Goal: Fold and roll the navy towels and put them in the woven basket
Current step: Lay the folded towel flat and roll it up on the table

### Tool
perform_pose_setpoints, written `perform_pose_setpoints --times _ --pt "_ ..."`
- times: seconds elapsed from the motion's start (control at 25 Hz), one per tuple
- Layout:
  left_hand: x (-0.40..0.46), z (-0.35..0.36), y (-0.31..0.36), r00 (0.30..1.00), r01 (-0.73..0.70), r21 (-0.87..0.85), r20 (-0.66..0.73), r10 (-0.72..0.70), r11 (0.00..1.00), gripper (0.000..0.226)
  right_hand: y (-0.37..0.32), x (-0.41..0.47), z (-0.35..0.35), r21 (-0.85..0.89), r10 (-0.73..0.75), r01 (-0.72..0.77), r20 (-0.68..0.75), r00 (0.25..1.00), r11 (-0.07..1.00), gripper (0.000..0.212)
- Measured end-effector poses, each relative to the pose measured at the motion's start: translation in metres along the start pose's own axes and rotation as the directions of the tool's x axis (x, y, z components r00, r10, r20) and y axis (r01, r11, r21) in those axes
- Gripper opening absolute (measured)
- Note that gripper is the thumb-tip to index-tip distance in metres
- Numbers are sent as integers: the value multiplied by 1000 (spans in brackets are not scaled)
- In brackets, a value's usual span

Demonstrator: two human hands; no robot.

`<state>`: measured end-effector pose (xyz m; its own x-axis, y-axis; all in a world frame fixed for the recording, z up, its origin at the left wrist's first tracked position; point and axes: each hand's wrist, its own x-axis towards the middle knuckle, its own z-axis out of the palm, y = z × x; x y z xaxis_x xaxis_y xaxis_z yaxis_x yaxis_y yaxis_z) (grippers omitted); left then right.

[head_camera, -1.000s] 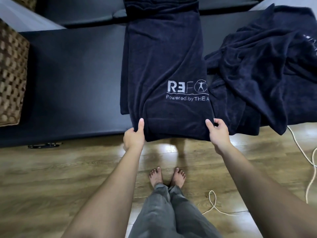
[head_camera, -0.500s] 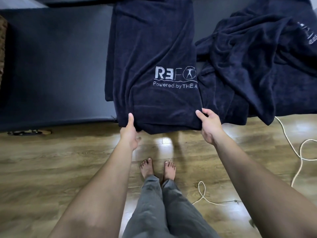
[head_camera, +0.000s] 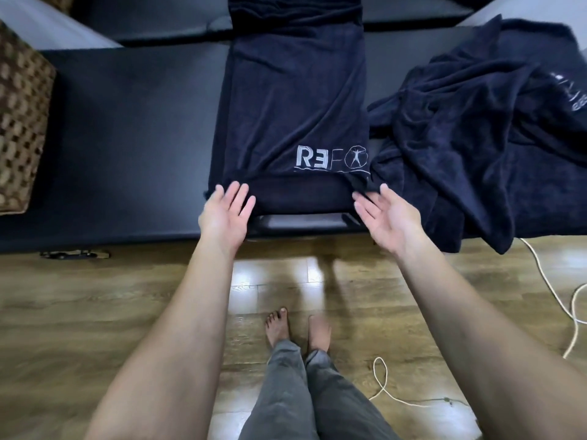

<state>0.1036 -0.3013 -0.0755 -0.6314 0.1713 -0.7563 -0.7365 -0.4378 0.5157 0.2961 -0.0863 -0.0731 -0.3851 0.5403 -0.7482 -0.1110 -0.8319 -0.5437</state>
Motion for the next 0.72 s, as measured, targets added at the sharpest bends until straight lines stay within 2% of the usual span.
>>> perform_pose_setpoints --times 0.08,0.12,0.16,0.2,0.24,0.28,0.32,0.36,0.4,0.44,0.48,0.56,0.64,0.72 --pt "3 7 -4 996 -78 101 41 74 992 48 0 2 7 -9 -54 54 32 998 998 19" --pt "3 6 -10 986 -169 240 54 161 956 50 4 3 7 -103 -95 99 37 995 990 18" --pt "1 4 -16 958 -286 417 106 266 863 48 11 3 5 -231 -149 154 42 988 961 20" --pt "0 -1 -23 911 -408 583 218 349 702 46 18 3 1 -372 -215 221 57 975 902 24" --pt "3 -7 -28 849 -521 707 371 377 478 46 24 3 -3 -515 -289 298 99 952 804 29" --pt "9 -14 -31 784 -598 778 518 342 191 47 30 4 -8 -642 -351 377 176 920 668 32" --pt "16 -22 -32 733 -623 775 626 264 -110 49 34 7 -13 -738 -384 452 279 880 501 35" --pt "22 -29 -30 705 -604 710 688 175 -362 53 37 10 -18 -801 -377 517 397 837 303 39" --pt "28 -32 -26 689 -570 624 718 103 -534 58 39 13 -20 -827 -339 556 503 795 78 42" --pt "33 -32 -21 680 -537 546 731 52 -643 63 39 16 -21 -808 -291 571 587 755 -150 46" --pt "38 -30 -17 672 -511 474 741 11 -717 67 40 20 -20 -752 -249 564 651 717 -341 49" --pt "45 -21 -13 660 -484 357 748 -66 -799 75 39 30 -17 -627 -183 515 721 669 -585 56" --pt "54 -17 -8 642 -494 279 755 -130 -823 79 38 45 -16 -522 -133 466 755 642 -714 64" --pt "67 -18 1 605 -527 224 777 -176 -820 79 34 61 -19 -443 -98 444 786 611 -779 69"
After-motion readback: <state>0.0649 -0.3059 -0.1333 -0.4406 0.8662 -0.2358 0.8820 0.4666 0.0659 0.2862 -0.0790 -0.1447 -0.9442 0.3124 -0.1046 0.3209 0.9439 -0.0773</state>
